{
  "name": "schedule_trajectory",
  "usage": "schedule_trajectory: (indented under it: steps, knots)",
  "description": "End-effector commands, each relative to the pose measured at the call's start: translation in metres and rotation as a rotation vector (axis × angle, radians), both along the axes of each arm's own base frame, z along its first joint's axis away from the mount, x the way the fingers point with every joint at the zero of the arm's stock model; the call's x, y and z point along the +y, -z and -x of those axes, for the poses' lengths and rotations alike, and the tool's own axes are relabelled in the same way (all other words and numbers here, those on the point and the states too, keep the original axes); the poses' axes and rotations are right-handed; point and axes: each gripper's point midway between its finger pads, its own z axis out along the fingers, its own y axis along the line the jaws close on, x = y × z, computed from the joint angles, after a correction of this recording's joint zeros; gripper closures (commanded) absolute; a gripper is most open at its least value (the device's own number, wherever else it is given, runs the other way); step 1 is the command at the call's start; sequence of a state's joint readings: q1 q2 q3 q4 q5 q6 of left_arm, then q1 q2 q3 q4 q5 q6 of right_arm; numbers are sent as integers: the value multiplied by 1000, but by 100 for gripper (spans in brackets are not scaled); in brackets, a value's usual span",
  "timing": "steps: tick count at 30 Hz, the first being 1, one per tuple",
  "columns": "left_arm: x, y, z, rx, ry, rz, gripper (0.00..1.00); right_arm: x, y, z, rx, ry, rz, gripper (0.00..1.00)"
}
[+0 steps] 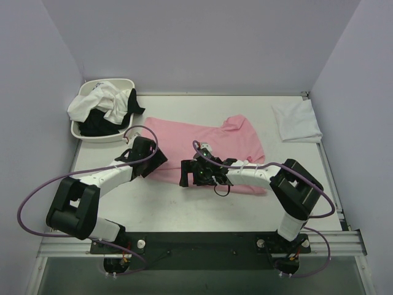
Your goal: Fold and stack the t-shirts
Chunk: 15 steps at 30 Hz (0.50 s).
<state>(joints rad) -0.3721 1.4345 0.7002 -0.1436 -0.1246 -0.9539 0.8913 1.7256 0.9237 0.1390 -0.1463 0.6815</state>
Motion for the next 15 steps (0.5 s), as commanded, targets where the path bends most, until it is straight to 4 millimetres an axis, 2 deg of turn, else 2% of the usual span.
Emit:
schedule_trajectory:
  steps: [1,15]
  knots:
    - [-2,-18,-13,-51,3,-6,13,-35,38,31,122,-3,152,0]
    - [0,-10,-13,-34,-5,-6,13,-34,43,33,132,-1,154,0]
